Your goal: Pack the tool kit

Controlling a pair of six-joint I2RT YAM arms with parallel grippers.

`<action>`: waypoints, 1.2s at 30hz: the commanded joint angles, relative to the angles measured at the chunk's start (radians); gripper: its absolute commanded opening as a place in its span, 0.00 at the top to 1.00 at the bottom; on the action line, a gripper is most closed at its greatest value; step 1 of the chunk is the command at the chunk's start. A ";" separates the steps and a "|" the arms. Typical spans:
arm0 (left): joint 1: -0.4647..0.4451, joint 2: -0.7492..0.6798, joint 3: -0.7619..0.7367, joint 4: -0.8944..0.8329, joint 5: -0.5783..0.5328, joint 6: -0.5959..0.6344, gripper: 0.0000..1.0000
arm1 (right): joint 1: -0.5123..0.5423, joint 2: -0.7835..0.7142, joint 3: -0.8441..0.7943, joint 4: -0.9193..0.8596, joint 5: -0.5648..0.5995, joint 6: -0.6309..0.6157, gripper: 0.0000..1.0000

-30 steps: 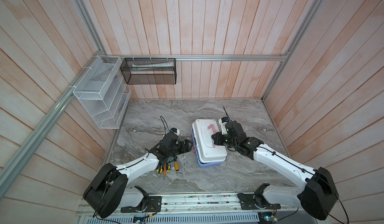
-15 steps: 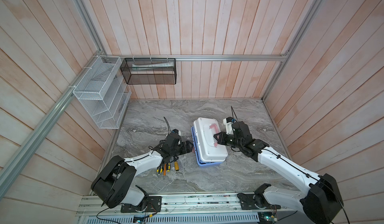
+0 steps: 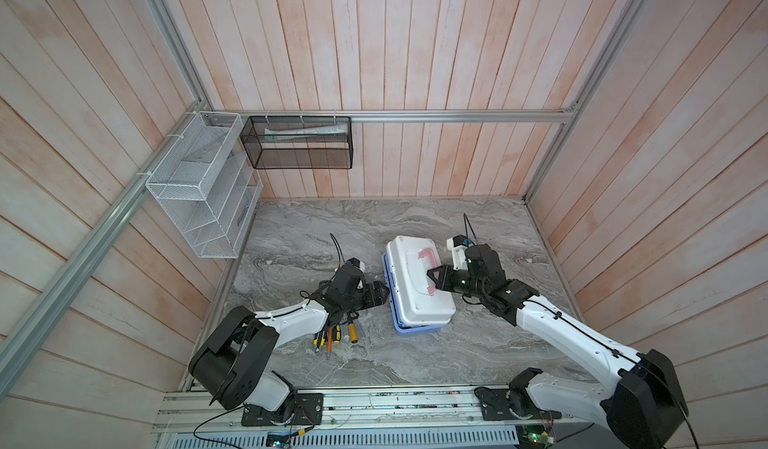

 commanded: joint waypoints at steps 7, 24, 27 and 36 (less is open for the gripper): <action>0.002 0.042 0.042 -0.007 0.010 0.022 0.12 | -0.012 -0.034 -0.002 0.088 -0.027 -0.002 1.00; -0.012 0.072 0.067 -0.038 -0.002 0.042 0.12 | -0.012 -0.026 -0.018 0.109 -0.046 0.010 1.00; -0.017 0.088 0.072 -0.045 0.003 0.042 0.12 | -0.014 -0.029 -0.018 0.114 -0.049 0.012 1.00; -0.024 0.137 0.104 -0.131 -0.053 0.029 0.12 | -0.039 -0.052 -0.009 0.098 -0.070 0.010 1.00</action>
